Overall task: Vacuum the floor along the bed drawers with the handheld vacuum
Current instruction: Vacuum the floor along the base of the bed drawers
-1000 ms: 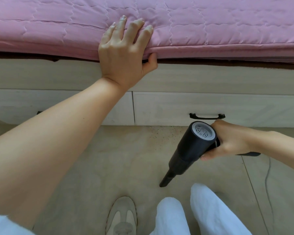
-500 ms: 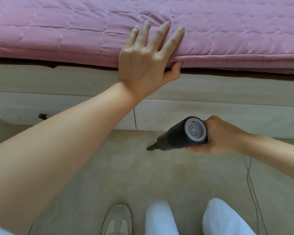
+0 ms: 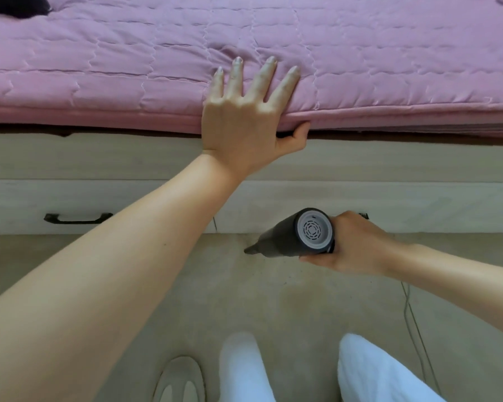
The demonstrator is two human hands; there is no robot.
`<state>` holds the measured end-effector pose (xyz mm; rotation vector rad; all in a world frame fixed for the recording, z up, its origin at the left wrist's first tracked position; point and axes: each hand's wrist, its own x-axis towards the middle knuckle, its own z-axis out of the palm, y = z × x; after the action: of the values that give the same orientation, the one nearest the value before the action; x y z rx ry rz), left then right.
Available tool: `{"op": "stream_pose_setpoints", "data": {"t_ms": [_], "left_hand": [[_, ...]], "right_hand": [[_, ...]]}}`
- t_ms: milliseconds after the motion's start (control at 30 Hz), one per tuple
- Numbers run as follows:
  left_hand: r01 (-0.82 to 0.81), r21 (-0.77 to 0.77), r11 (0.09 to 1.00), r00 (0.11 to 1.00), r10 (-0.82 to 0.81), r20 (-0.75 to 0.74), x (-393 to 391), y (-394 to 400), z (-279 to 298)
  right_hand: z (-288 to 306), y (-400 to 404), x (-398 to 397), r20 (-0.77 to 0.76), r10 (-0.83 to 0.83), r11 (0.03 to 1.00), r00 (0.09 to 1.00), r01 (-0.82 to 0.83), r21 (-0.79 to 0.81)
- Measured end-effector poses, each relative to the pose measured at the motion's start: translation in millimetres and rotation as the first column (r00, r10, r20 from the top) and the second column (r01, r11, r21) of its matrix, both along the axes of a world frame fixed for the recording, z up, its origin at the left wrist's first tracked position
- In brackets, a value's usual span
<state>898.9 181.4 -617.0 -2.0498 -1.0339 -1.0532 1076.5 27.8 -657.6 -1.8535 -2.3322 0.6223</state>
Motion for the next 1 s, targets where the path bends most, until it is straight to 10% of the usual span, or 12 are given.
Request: {"op": "stream_pose_setpoints", "data": {"t_ms": [1000], "left_hand": [[-0.034,0.129,0.991,0.999,0.034,0.005,-2.5,8.4,-12.0]], "right_hand": [[-43.1,-8.3,-7.7,0.022,0.152,0.978,0.988,-0.153,0.144]]}}
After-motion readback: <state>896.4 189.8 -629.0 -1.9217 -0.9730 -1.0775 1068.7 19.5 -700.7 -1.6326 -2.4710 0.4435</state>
